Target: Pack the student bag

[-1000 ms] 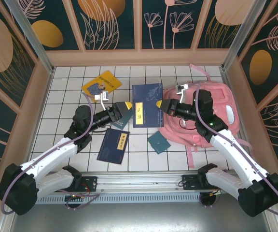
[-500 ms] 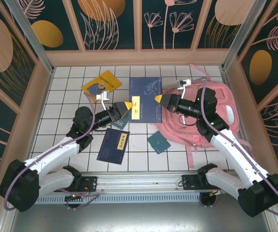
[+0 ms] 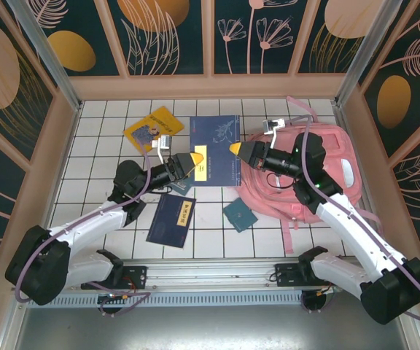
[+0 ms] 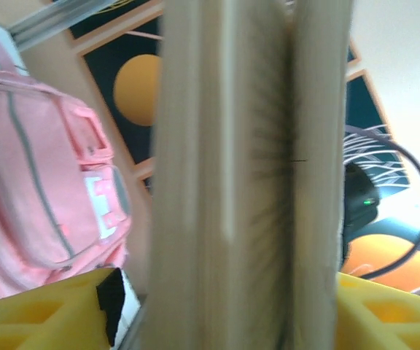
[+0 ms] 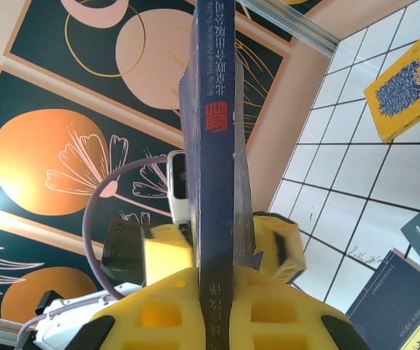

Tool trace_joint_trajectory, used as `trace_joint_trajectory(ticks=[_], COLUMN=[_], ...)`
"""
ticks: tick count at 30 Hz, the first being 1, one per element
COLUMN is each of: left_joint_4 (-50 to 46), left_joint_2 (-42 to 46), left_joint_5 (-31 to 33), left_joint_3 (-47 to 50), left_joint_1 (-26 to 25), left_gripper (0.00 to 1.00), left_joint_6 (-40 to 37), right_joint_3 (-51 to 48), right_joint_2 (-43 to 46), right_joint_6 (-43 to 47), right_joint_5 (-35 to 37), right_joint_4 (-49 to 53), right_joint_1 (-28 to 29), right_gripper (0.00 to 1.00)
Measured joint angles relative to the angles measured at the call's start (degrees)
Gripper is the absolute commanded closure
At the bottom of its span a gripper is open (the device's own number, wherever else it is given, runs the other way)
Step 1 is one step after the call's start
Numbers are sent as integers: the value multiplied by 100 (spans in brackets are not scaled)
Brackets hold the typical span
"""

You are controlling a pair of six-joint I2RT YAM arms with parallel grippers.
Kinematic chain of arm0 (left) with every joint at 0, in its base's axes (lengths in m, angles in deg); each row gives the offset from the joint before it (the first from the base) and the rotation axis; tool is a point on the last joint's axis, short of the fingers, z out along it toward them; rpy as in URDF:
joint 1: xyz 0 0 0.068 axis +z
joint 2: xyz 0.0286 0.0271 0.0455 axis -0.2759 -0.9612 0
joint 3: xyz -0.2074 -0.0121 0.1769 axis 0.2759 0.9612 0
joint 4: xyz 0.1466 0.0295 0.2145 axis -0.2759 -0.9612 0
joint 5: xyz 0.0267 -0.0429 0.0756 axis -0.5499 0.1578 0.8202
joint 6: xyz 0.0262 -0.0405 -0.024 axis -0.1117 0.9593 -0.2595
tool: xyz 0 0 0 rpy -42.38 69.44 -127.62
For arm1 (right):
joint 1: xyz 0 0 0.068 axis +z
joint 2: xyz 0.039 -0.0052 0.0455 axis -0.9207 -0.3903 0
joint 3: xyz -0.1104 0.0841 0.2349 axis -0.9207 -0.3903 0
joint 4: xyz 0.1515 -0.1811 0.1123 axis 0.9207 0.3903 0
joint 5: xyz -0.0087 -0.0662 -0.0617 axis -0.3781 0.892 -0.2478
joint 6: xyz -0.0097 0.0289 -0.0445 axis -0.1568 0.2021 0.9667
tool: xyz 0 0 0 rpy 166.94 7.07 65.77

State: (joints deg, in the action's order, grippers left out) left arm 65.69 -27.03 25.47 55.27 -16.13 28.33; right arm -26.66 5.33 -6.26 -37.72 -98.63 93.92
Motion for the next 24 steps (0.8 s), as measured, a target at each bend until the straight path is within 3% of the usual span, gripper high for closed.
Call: trace_joint_trajectory(ticks=[12, 17, 24], left_joint_4=[560, 577, 317], left_joint_2=[199, 201, 238], left_joint_5=[-166, -181, -179], left_joint_3=[146, 210, 210], left_joint_1=[0, 0, 0], left_gripper=[51, 35, 52], left_joint_6=[247, 227, 57], right_joint_3=[-70, -70, -70], right_joint_2=[-118, -140, -168], right_joint_6=[70, 214, 446], right_joint_5=[138, 151, 151], right_joint_4=[11, 70, 114], right_joint_1=[11, 24, 129], right_gripper=[100, 100, 100])
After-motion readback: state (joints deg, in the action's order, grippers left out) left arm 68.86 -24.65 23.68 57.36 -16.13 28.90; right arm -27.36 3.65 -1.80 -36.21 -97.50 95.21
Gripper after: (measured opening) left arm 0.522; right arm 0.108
